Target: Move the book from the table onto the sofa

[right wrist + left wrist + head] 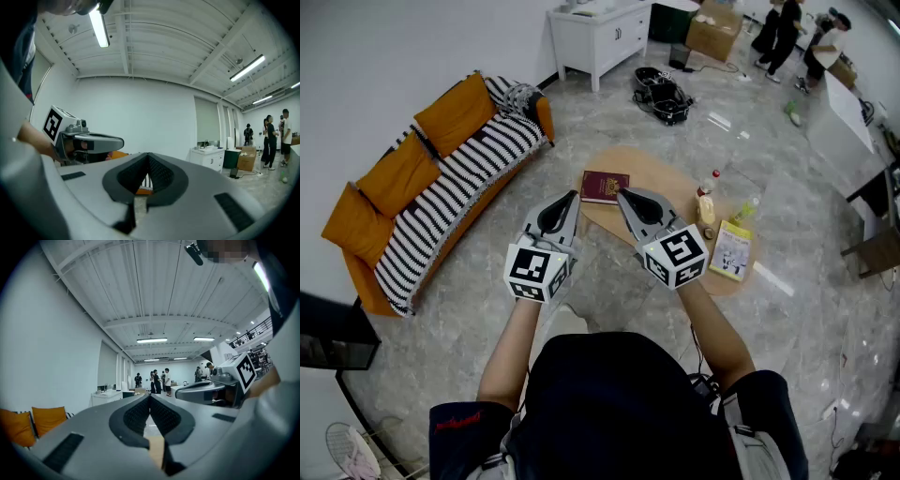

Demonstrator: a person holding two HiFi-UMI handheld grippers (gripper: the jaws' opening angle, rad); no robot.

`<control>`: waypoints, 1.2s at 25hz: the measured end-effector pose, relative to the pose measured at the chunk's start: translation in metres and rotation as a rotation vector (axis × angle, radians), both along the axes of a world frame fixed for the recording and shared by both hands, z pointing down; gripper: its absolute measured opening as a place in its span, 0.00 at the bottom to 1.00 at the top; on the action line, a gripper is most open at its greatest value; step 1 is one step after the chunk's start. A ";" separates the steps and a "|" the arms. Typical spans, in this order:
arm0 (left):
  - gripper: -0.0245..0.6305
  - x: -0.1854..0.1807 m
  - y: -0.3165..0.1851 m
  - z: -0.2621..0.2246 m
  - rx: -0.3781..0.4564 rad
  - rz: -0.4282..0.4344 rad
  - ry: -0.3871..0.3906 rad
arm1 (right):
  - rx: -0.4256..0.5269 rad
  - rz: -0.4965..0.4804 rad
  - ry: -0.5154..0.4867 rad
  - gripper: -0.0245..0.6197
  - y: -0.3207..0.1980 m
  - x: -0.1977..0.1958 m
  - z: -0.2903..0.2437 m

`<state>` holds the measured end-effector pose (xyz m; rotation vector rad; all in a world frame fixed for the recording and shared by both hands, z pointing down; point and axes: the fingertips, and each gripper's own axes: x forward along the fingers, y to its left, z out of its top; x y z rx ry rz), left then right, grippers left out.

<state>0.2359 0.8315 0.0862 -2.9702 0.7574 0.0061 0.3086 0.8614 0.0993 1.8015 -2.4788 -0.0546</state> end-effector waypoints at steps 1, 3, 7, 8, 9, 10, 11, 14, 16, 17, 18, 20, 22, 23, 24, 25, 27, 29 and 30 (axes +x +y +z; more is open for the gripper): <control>0.06 0.000 -0.001 0.000 0.000 -0.003 -0.001 | -0.001 -0.001 -0.001 0.05 -0.001 -0.001 0.001; 0.06 -0.001 -0.004 0.001 0.000 -0.007 -0.002 | -0.002 -0.004 -0.003 0.05 -0.003 -0.002 0.001; 0.06 0.000 -0.006 0.000 0.001 -0.012 -0.002 | 0.006 -0.006 -0.012 0.05 -0.006 0.000 -0.001; 0.06 0.001 -0.006 0.000 0.000 -0.013 -0.001 | 0.011 -0.004 -0.021 0.05 -0.006 0.001 -0.002; 0.06 0.001 -0.007 0.001 -0.002 -0.013 0.001 | 0.015 -0.003 -0.031 0.05 -0.006 0.002 -0.003; 0.06 0.001 -0.007 0.001 -0.004 -0.014 0.002 | 0.018 -0.003 -0.037 0.05 -0.006 0.003 -0.003; 0.06 0.002 -0.006 0.001 -0.005 -0.015 0.002 | 0.018 -0.003 -0.037 0.05 -0.005 0.003 -0.003; 0.06 0.004 -0.004 0.002 -0.008 -0.017 -0.002 | 0.009 -0.007 -0.029 0.05 -0.003 0.004 -0.001; 0.06 0.006 0.000 0.003 -0.014 -0.020 -0.001 | 0.004 -0.010 -0.029 0.05 0.001 0.005 0.001; 0.06 0.006 0.002 0.003 -0.015 -0.023 0.002 | 0.003 -0.011 -0.030 0.05 0.003 0.005 0.001; 0.06 0.006 0.005 0.002 -0.009 -0.028 0.002 | 0.004 -0.013 -0.032 0.05 0.005 0.005 0.002; 0.06 0.005 0.007 0.000 0.017 -0.043 -0.002 | 0.002 -0.017 -0.035 0.05 0.005 0.006 0.003; 0.06 0.004 0.006 -0.001 0.007 -0.049 0.021 | -0.006 -0.023 -0.029 0.05 0.004 0.005 0.006; 0.06 0.003 0.003 -0.001 -0.015 -0.049 0.038 | -0.009 -0.027 -0.025 0.05 0.004 0.005 0.007; 0.06 0.003 0.001 0.000 -0.033 -0.050 0.050 | -0.011 -0.030 -0.023 0.05 0.003 0.004 0.008; 0.06 0.003 -0.001 0.001 -0.043 -0.049 0.053 | -0.011 -0.030 -0.021 0.05 0.002 0.005 0.008; 0.06 0.004 -0.006 0.005 -0.047 -0.043 0.045 | -0.012 -0.024 -0.021 0.05 -0.002 0.007 0.011; 0.06 0.005 -0.012 0.010 -0.053 -0.036 0.031 | -0.018 -0.017 -0.029 0.05 -0.010 0.009 0.013; 0.06 0.005 -0.016 0.012 -0.055 -0.035 0.023 | -0.021 -0.016 -0.031 0.05 -0.014 0.009 0.013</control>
